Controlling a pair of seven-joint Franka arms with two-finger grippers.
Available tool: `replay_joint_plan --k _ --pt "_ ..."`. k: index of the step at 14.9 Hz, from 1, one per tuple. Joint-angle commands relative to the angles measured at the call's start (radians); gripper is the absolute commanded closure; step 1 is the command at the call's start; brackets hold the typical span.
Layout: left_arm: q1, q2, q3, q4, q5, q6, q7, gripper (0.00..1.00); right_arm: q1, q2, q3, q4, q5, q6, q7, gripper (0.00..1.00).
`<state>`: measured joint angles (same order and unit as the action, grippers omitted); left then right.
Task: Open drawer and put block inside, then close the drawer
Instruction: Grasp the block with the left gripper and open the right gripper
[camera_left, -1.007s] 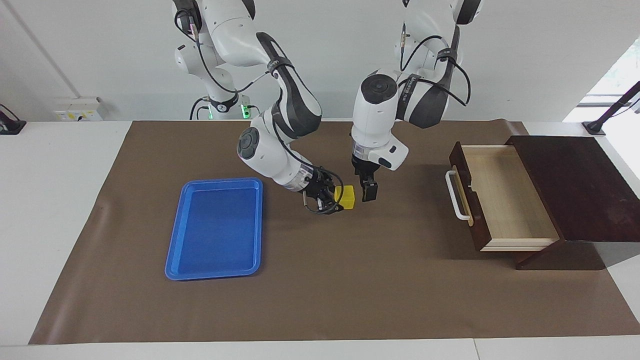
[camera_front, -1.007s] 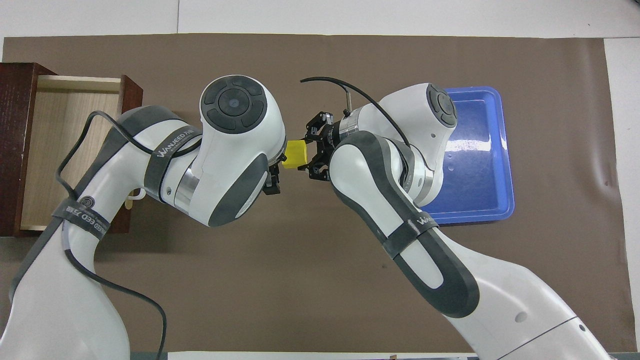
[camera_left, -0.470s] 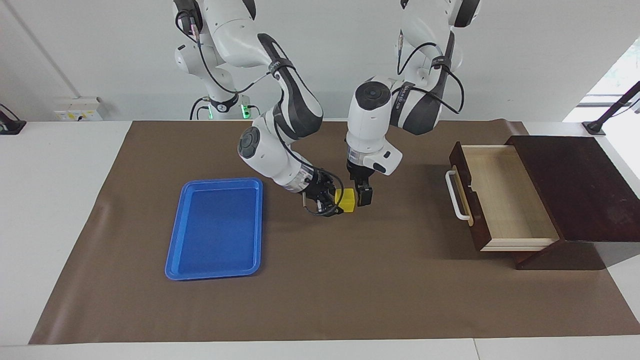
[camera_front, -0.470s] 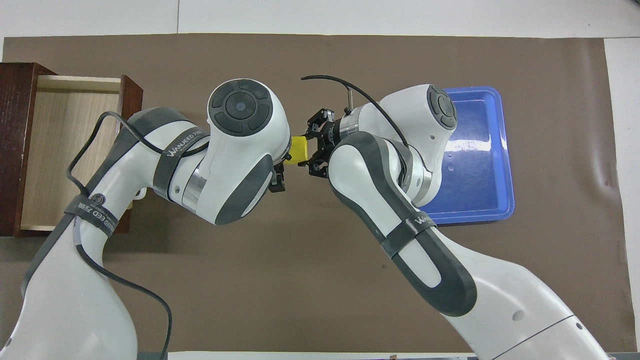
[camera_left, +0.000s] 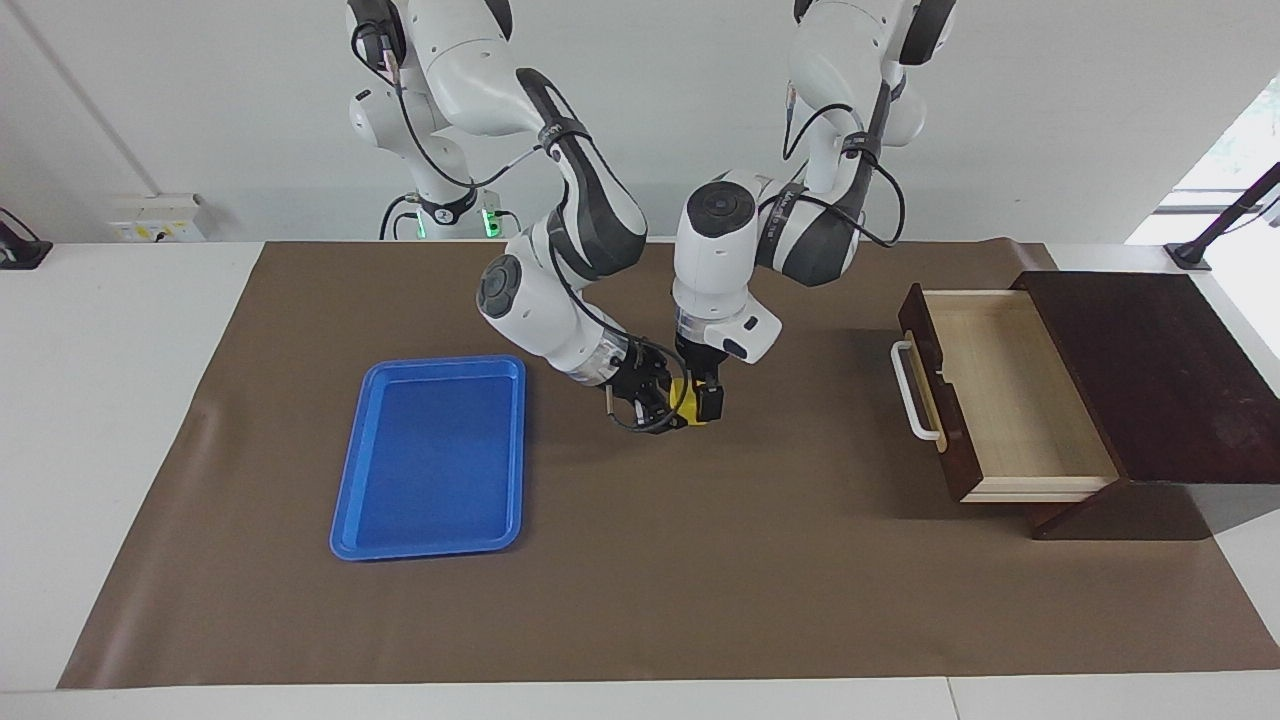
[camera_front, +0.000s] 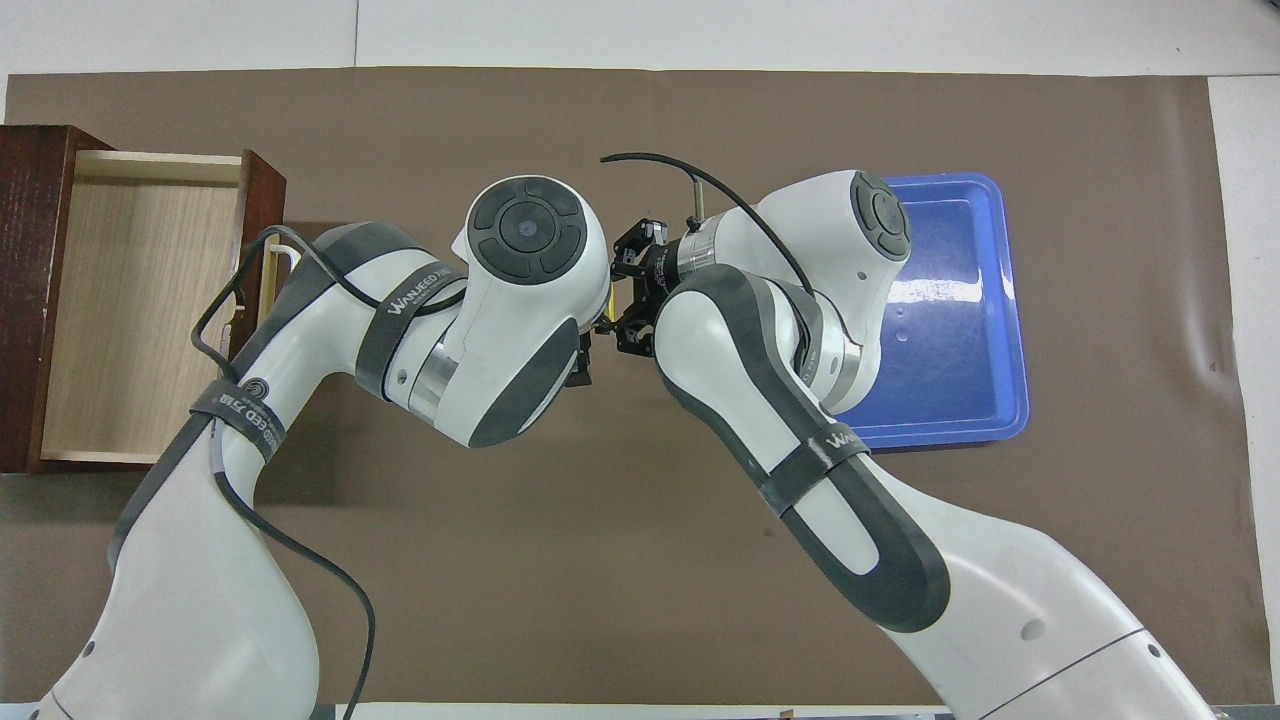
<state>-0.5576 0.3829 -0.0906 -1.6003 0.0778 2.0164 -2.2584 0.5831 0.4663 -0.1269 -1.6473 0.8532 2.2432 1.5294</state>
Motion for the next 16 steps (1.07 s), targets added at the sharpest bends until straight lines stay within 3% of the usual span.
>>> replay_joint_plan --k 1,3,4,5,12,13,14,16 --pt "-0.019 0.008 0.015 0.016 0.023 0.007 -0.015 0.16 0.004 0.006 0.001 0.009 0.0 0.023 0.028 1.0" --pt "-0.021 0.008 0.015 0.016 0.03 0.015 -0.013 0.58 0.004 0.006 0.001 0.007 0.0 0.021 0.028 1.0" --pt "-0.021 0.008 0.015 0.016 0.03 0.015 -0.013 0.87 0.004 0.006 0.001 0.007 0.0 0.021 0.028 1.0" --pt "-0.019 0.008 0.015 0.016 0.031 0.013 -0.012 1.0 0.004 0.006 0.001 0.007 0.0 0.021 0.028 1.0" --pt "-0.013 0.008 0.015 0.019 0.04 -0.002 -0.001 1.0 -0.003 0.005 0.001 0.01 0.0 0.009 0.029 1.0" --pt "-0.013 0.008 0.015 0.02 0.04 -0.004 -0.001 1.0 -0.006 0.005 0.001 0.012 0.0 0.006 0.029 0.88" --pt "-0.013 0.008 0.015 0.02 0.042 -0.004 -0.001 1.0 -0.011 0.005 0.001 0.014 0.0 0.001 0.029 0.45" --pt "-0.008 0.008 0.015 0.022 0.049 -0.01 0.0 1.0 -0.016 0.0 0.001 0.015 0.001 -0.007 0.028 0.03"
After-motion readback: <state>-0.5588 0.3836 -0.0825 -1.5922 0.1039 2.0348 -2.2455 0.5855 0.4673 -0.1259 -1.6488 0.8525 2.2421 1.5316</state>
